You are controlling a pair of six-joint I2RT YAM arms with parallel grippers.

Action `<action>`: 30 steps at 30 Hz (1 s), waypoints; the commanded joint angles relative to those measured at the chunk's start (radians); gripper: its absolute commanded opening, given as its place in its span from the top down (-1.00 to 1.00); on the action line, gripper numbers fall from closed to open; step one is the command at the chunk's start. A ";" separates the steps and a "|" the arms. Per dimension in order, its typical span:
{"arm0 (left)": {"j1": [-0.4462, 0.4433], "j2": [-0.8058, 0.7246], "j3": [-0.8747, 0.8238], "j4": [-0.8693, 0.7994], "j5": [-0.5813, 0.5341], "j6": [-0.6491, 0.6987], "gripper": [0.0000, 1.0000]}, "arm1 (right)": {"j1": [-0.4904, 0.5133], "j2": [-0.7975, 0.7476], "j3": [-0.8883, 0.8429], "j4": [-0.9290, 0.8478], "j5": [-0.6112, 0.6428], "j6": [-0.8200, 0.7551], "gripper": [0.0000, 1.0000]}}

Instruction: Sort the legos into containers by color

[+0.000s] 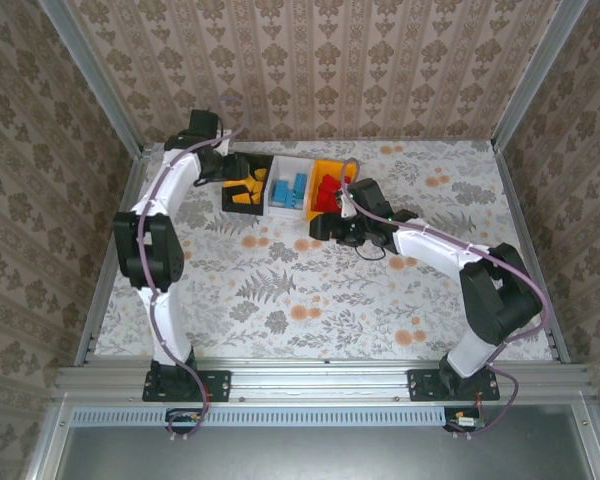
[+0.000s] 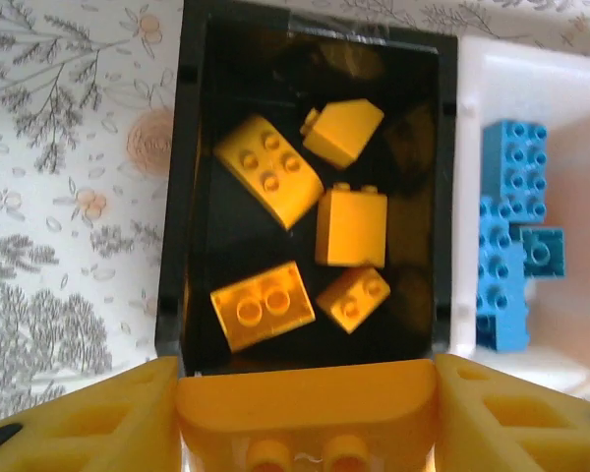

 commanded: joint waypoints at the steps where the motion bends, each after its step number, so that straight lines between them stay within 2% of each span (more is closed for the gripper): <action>1: 0.003 0.094 0.119 -0.028 -0.030 0.012 -0.15 | -0.007 -0.075 -0.056 -0.042 0.026 -0.023 -0.37; 7: -0.010 0.218 0.282 -0.025 -0.041 0.045 -0.17 | -0.006 -0.153 -0.117 -0.092 0.068 -0.048 -0.38; 10: -0.023 0.277 0.359 -0.053 -0.046 0.061 -0.28 | -0.008 -0.177 -0.128 -0.110 0.088 -0.058 -0.38; 13: -0.029 0.313 0.400 -0.072 -0.047 0.061 -0.48 | -0.008 -0.190 -0.130 -0.117 0.101 -0.062 -0.42; 16: -0.030 0.312 0.391 -0.068 -0.047 0.058 -0.56 | -0.009 -0.194 -0.127 -0.119 0.109 -0.065 -0.49; 21: -0.028 0.286 0.356 -0.058 -0.036 0.058 -0.68 | -0.009 -0.186 -0.122 -0.114 0.103 -0.062 -0.50; 30: -0.027 0.150 0.243 -0.015 -0.017 0.056 -0.76 | -0.009 -0.208 -0.124 -0.119 0.109 -0.068 -0.51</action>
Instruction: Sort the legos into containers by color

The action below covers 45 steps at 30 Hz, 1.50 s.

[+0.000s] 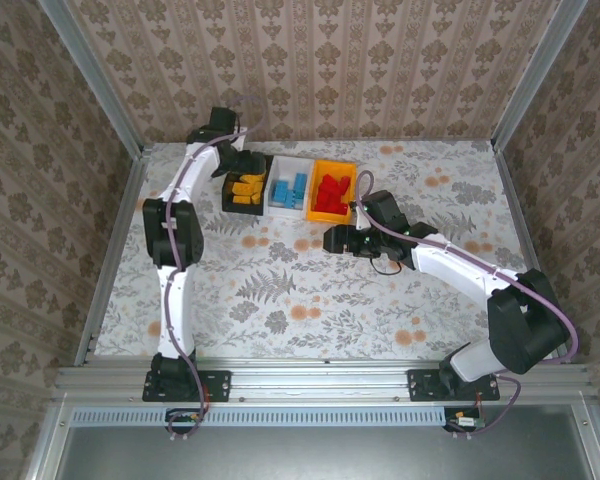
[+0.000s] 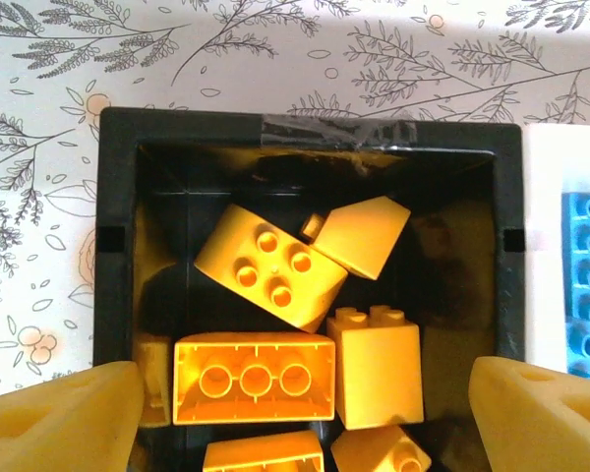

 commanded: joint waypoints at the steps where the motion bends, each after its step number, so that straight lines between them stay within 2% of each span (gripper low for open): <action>1: 0.003 -0.135 -0.046 0.016 0.031 0.007 -0.77 | -0.008 -0.041 -0.002 -0.029 0.020 -0.021 -0.51; 3: 0.003 -0.188 -0.075 0.021 0.060 0.008 -0.83 | -0.009 -0.048 0.006 -0.038 0.022 -0.028 -0.51; 5: 0.003 -0.255 -0.129 0.041 0.087 -0.005 -0.99 | -0.011 -0.057 0.020 -0.051 0.025 -0.038 -0.51; 10: 0.005 -0.468 -0.334 0.150 0.146 -0.048 -1.00 | -0.053 -0.120 0.086 -0.110 0.031 -0.086 -0.52; 16: 0.012 -0.716 -0.538 0.223 0.215 -0.060 -1.00 | -0.170 -0.200 0.198 -0.174 0.033 -0.156 -0.56; 18: 0.014 -0.799 -0.615 0.255 0.236 -0.076 -0.99 | -0.211 -0.230 0.198 -0.146 0.053 -0.210 -0.65; 22: 0.016 -0.969 -0.805 0.355 0.242 -0.123 -0.99 | -0.266 -0.282 0.139 -0.052 0.196 -0.315 -0.89; 24: 0.014 -1.073 -0.948 0.460 0.192 -0.162 -1.00 | -0.271 -0.316 0.041 0.071 0.340 -0.384 -0.95; 26: 0.010 -1.167 -1.101 0.567 0.128 -0.172 -1.00 | -0.282 -0.341 -0.062 0.216 0.427 -0.447 -1.00; 29: -0.005 -1.323 -1.340 0.769 0.077 -0.065 -0.99 | -0.317 -0.325 -0.185 0.405 0.405 -0.502 -1.00; 31: -0.015 -1.415 -1.470 0.863 0.025 0.016 -1.00 | -0.334 -0.271 -0.214 0.459 0.390 -0.525 -1.00; 33: -0.013 -1.482 -1.558 0.900 -0.075 0.050 -1.00 | -0.356 -0.201 -0.218 0.474 0.395 -0.533 -1.00; 35: -0.005 -1.522 -1.591 0.879 -0.158 0.048 -1.00 | -0.369 -0.161 -0.205 0.443 0.399 -0.550 -1.00; 38: 0.028 -1.538 -1.592 0.807 -0.205 0.047 -0.99 | -0.379 -0.115 -0.205 0.416 0.398 -0.586 -1.00; 42: 0.088 -1.508 -1.603 0.775 -0.303 0.002 -0.99 | -0.418 -0.019 -0.250 0.494 0.373 -0.571 -1.00; 45: 0.139 -1.466 -1.614 0.782 -0.307 0.018 -1.00 | -0.431 0.032 -0.287 0.574 0.367 -0.565 -1.00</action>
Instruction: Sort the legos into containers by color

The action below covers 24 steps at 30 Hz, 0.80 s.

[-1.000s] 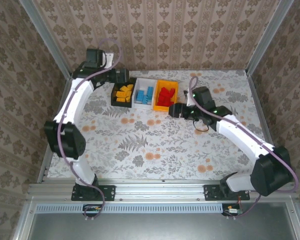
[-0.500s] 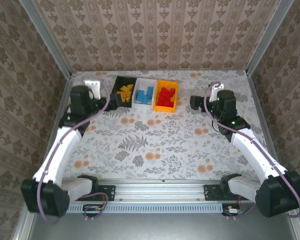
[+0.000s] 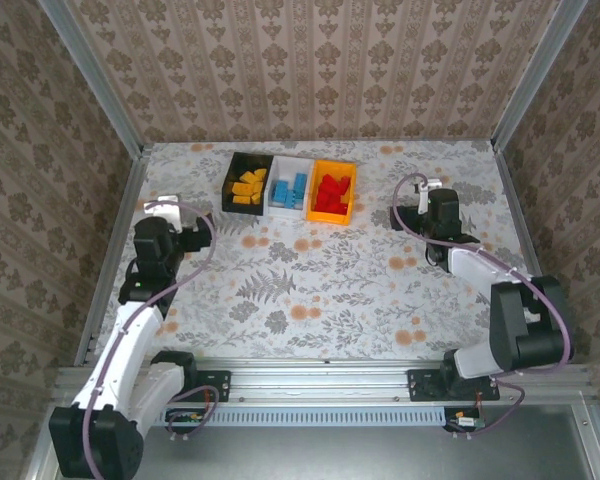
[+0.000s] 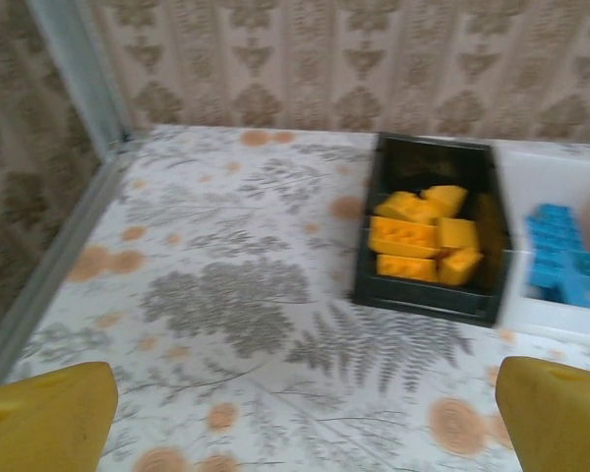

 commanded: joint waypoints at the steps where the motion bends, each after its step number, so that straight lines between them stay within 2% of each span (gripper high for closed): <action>1: 0.044 0.043 -0.020 0.022 -0.070 0.025 -1.00 | -0.012 0.052 -0.053 0.123 -0.003 -0.017 -1.00; 4: 0.080 0.104 -0.054 0.095 -0.078 0.071 -1.00 | -0.014 0.071 -0.062 0.151 0.007 -0.022 -1.00; 10: 0.156 0.308 -0.143 0.393 -0.049 0.053 -1.00 | -0.016 0.080 -0.068 0.183 0.004 -0.029 -1.00; 14: 0.166 0.479 -0.104 0.473 -0.017 0.017 -1.00 | -0.017 0.079 -0.074 0.194 0.006 -0.028 -1.00; 17: 0.166 0.564 -0.090 0.542 0.052 0.047 -1.00 | -0.018 0.077 -0.077 0.199 0.003 -0.028 -1.00; 21: 0.166 0.625 -0.088 0.620 0.090 0.077 -1.00 | -0.020 0.080 -0.082 0.209 -0.001 -0.025 -1.00; 24: 0.164 0.640 -0.072 0.612 0.122 0.093 -1.00 | -0.023 0.081 -0.089 0.226 -0.005 -0.028 -1.00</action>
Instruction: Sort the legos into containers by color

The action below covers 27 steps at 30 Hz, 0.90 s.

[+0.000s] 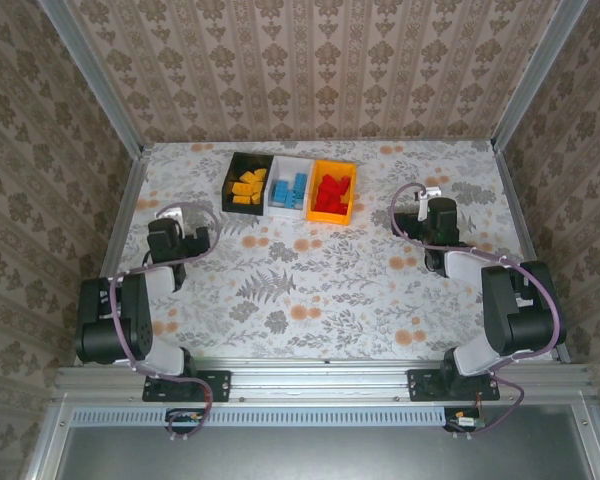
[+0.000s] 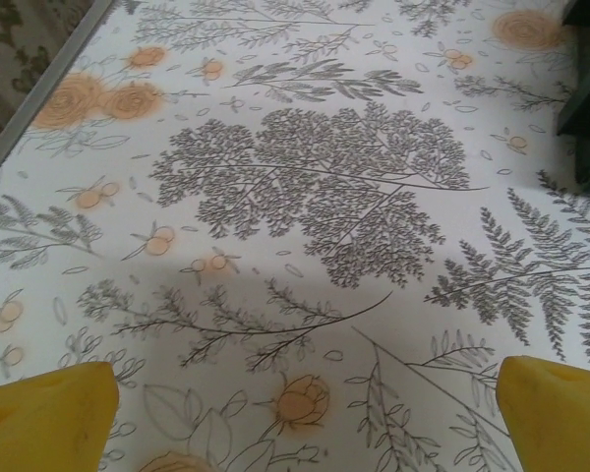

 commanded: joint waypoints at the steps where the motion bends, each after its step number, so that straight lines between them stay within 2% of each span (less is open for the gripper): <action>1: 0.006 0.010 0.038 0.077 0.076 0.044 -1.00 | -0.007 0.006 -0.022 0.058 -0.007 -0.008 -1.00; 7: -0.030 0.014 -0.067 0.263 0.090 0.094 -1.00 | -0.007 -0.008 -0.061 0.113 0.001 -0.003 -1.00; 14: -0.070 0.047 -0.107 0.364 0.020 0.119 -0.99 | -0.007 -0.064 -0.212 0.338 0.007 -0.002 -1.00; 18: -0.073 0.047 -0.113 0.378 -0.063 0.089 -1.00 | -0.007 -0.074 -0.324 0.533 -0.001 -0.004 -1.00; 21: -0.071 0.046 -0.114 0.379 -0.074 0.084 -1.00 | -0.007 -0.053 -0.380 0.654 -0.001 -0.002 -1.00; 23: -0.069 0.046 -0.113 0.378 -0.073 0.084 -0.99 | -0.007 -0.033 -0.390 0.689 -0.001 -0.002 -1.00; 27: -0.070 0.047 -0.113 0.378 -0.074 0.084 -1.00 | -0.007 -0.003 -0.355 0.649 0.003 -0.001 -1.00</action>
